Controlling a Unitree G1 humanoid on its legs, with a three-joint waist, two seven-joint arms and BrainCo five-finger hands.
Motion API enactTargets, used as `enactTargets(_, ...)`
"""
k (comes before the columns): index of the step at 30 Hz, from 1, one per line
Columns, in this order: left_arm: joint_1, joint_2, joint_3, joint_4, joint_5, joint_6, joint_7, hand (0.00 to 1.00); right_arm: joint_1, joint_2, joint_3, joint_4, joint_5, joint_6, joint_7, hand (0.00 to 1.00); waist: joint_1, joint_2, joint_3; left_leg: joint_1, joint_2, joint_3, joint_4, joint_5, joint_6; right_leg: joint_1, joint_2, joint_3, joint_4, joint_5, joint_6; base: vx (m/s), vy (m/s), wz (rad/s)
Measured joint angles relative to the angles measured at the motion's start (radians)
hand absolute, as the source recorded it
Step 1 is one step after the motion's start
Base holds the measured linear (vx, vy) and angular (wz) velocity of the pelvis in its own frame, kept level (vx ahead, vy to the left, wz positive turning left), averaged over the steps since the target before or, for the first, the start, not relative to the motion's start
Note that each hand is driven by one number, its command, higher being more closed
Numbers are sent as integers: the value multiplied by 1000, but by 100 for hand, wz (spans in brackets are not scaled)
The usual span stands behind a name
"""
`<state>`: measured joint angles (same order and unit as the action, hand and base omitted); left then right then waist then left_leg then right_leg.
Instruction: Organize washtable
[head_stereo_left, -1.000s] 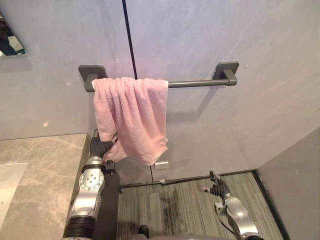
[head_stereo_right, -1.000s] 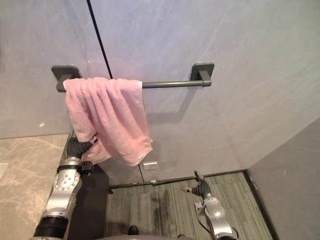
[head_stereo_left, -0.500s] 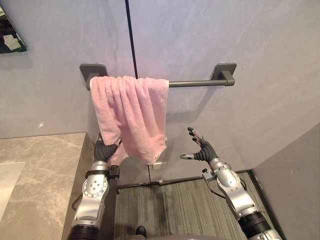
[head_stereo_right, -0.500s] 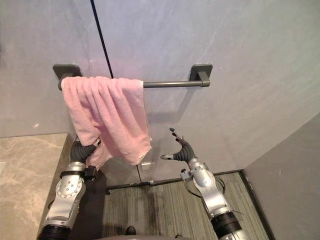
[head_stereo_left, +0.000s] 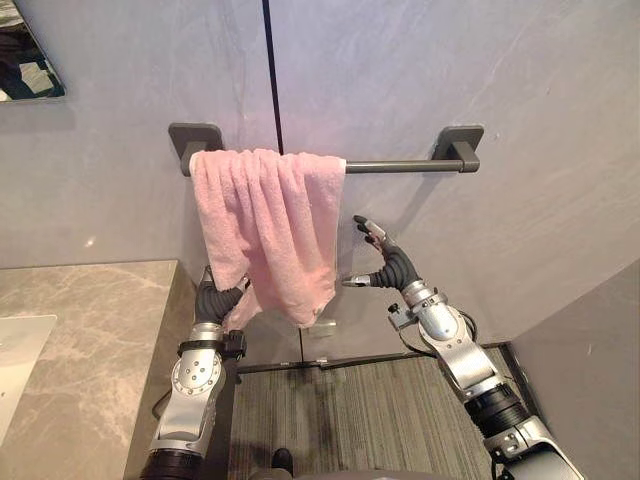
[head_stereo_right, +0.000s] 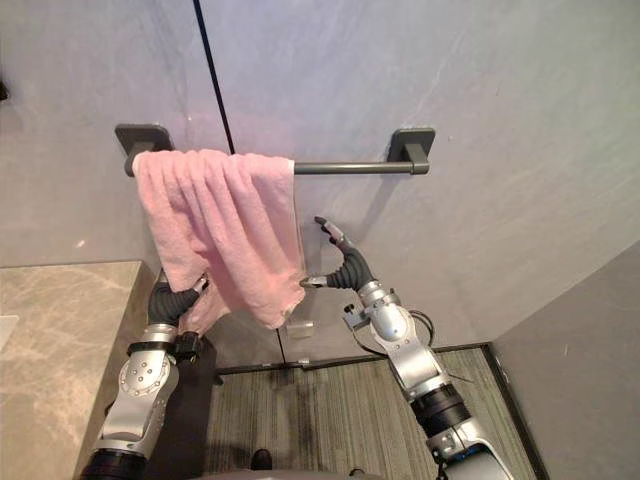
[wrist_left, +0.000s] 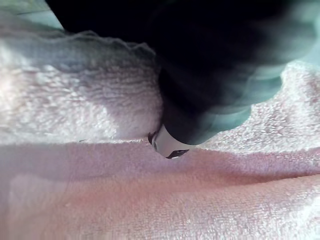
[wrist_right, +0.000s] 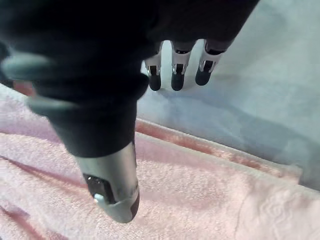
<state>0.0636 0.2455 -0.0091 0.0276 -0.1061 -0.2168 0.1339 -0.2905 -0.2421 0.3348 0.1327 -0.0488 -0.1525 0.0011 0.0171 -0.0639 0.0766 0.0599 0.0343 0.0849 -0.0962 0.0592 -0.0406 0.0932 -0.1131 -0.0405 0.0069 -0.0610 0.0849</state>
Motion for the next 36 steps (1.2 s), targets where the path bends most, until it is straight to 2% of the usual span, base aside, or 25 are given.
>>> enactTargets(12,-7,0,-24,0,-11,-1,0,100,-84,1,70,61,40,2,3,0,6,12,-18,-28,4,-3,-1,13,-1,-29,4,2,8,1,-2,-22,-5,0)
enactTargets(15,-26,0,-29,0,-19,-1,1,100,-105,-3,75,101,44,4,3,0,25,12,-18,-32,5,-3,0,15,-2,-28,6,2,8,3,-3,0,0,0)
enactTargets(22,-47,2,-29,0,-40,-1,0,100,-165,0,112,138,70,6,5,0,30,10,-20,-60,12,-9,0,25,-5,-51,13,-4,7,10,-9,-10,-5,1)
enactTargets(23,-47,2,-29,0,-40,-1,0,100,-168,0,116,138,71,7,6,100,33,10,-20,-60,14,-9,0,26,-6,-52,15,-4,7,11,-10,0,0,0)
enactTargets(27,-52,4,-30,0,-41,-1,0,100,-195,-1,117,169,81,10,11,100,54,10,-20,-67,25,-16,-1,33,-13,-54,27,-10,4,16,-17,-19,-15,4)
enactTargets(36,-64,14,-29,1,-41,-6,0,100,-228,-1,139,171,119,10,27,100,55,9,-21,-92,44,-27,-2,46,-23,-70,46,-16,-7,28,-26,-28,-18,2)
